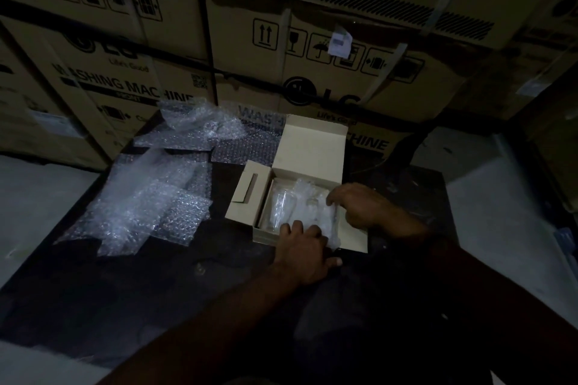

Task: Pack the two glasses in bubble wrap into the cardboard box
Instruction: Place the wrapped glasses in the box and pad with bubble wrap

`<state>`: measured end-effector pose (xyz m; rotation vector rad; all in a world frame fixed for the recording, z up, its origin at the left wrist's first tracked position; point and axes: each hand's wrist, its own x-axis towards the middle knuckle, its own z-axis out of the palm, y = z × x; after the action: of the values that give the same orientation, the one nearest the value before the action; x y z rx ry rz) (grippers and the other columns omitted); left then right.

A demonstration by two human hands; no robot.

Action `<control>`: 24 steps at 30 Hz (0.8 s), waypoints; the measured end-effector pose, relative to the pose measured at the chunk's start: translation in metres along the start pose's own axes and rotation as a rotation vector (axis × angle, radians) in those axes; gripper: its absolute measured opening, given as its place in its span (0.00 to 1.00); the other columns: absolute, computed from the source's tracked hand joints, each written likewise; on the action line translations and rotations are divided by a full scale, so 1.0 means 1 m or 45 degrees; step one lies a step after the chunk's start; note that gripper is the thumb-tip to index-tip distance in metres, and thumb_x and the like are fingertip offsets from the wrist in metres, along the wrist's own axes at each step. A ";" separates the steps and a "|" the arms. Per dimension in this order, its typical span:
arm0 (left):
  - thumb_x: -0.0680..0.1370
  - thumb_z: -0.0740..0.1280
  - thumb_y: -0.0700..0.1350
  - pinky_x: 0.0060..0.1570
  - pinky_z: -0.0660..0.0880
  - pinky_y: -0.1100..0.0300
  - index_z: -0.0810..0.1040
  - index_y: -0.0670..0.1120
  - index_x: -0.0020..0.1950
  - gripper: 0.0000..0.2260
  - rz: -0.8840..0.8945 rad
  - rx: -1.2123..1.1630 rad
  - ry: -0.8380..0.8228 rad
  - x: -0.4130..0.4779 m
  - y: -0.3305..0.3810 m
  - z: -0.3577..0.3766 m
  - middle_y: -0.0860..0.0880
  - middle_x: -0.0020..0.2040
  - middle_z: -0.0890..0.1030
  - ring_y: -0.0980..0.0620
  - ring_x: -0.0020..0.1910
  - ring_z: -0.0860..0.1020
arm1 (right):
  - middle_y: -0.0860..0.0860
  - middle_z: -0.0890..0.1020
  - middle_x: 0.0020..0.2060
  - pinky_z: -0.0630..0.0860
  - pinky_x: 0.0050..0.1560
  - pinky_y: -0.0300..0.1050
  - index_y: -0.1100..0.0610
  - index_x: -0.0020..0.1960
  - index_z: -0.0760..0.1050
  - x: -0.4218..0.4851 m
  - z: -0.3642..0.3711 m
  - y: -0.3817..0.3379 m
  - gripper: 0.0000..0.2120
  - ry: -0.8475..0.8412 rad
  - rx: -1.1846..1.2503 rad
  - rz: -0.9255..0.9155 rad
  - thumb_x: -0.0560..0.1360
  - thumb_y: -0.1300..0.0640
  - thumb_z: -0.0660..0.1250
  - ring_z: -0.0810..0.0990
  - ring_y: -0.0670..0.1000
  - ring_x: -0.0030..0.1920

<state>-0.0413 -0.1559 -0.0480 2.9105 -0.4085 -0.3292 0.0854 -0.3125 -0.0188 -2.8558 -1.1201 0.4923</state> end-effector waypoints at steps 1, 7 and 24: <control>0.76 0.55 0.67 0.58 0.59 0.45 0.77 0.51 0.61 0.26 0.009 0.013 0.008 0.000 0.000 0.000 0.49 0.60 0.77 0.43 0.58 0.69 | 0.52 0.77 0.62 0.63 0.63 0.38 0.57 0.61 0.77 -0.003 0.002 0.001 0.26 0.004 0.004 -0.017 0.66 0.71 0.61 0.73 0.53 0.64; 0.75 0.58 0.65 0.60 0.58 0.45 0.77 0.54 0.58 0.21 -0.033 -0.006 0.063 -0.004 -0.003 0.004 0.48 0.54 0.81 0.45 0.58 0.72 | 0.49 0.68 0.72 0.55 0.71 0.43 0.49 0.68 0.73 -0.005 0.011 -0.005 0.27 -0.103 -0.193 -0.116 0.72 0.66 0.59 0.62 0.51 0.73; 0.71 0.49 0.75 0.65 0.54 0.39 0.70 0.52 0.68 0.37 -0.146 0.050 -0.084 -0.007 -0.002 -0.003 0.41 0.63 0.69 0.40 0.63 0.64 | 0.53 0.78 0.60 0.69 0.63 0.48 0.54 0.60 0.79 0.006 0.000 -0.008 0.22 -0.016 -0.134 -0.137 0.69 0.67 0.61 0.74 0.56 0.61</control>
<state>-0.0464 -0.1518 -0.0440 2.9746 -0.2609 -0.4400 0.0839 -0.3025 -0.0193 -2.8637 -1.3319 0.4592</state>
